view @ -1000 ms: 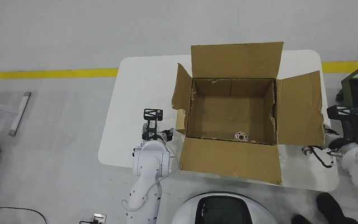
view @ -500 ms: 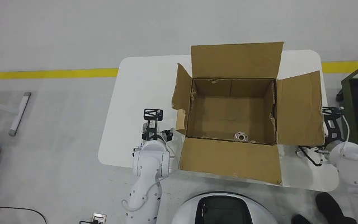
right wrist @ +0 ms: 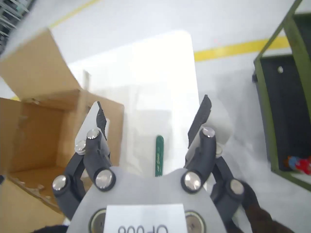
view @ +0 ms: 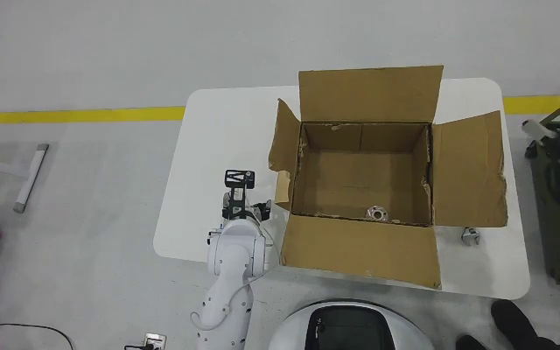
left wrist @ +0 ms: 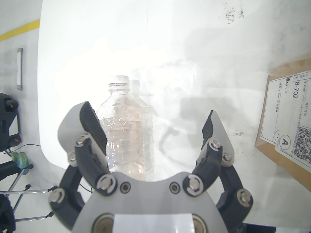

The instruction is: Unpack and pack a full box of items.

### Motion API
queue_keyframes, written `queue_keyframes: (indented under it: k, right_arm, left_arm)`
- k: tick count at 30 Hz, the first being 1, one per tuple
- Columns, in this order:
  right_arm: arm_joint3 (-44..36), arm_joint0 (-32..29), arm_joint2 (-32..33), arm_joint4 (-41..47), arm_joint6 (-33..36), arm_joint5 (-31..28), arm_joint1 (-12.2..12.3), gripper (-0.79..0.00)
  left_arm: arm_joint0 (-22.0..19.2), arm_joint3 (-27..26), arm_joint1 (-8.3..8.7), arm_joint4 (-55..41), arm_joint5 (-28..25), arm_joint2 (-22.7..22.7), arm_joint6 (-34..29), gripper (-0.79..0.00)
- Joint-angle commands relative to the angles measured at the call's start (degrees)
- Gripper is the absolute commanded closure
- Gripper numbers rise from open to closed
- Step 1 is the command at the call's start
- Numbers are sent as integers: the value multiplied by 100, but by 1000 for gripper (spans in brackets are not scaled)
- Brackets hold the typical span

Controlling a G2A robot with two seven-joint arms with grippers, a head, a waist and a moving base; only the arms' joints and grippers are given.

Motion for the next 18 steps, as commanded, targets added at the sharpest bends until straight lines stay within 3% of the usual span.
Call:
queue_keyframes:
  k: [1, 5, 10, 15, 18]
  right_arm:
    - [-243, 278, -68, 293, -35, -227, 29, 0]
    - [-608, 807, -704, 729, 357, -800, 105, 0]
    - [-525, 1468, -2016, 359, 1320, -1333, 208, 0]
    - [17, 1999, -3342, -658, 1857, -874, 209, 0]
    - [346, 2159, -3933, -1164, 1833, -407, 169, 0]
  left_arm:
    - [0, 0, 0, 0, 0, 0, 0, -785]
    - [0, 0, 0, 0, 0, 0, 0, -785]
    - [0, 0, 0, 0, 0, 0, 0, -785]
    - [0, 0, 0, 0, 0, 0, 0, -785]
    - [0, 0, 0, 0, 0, 0, 0, -785]
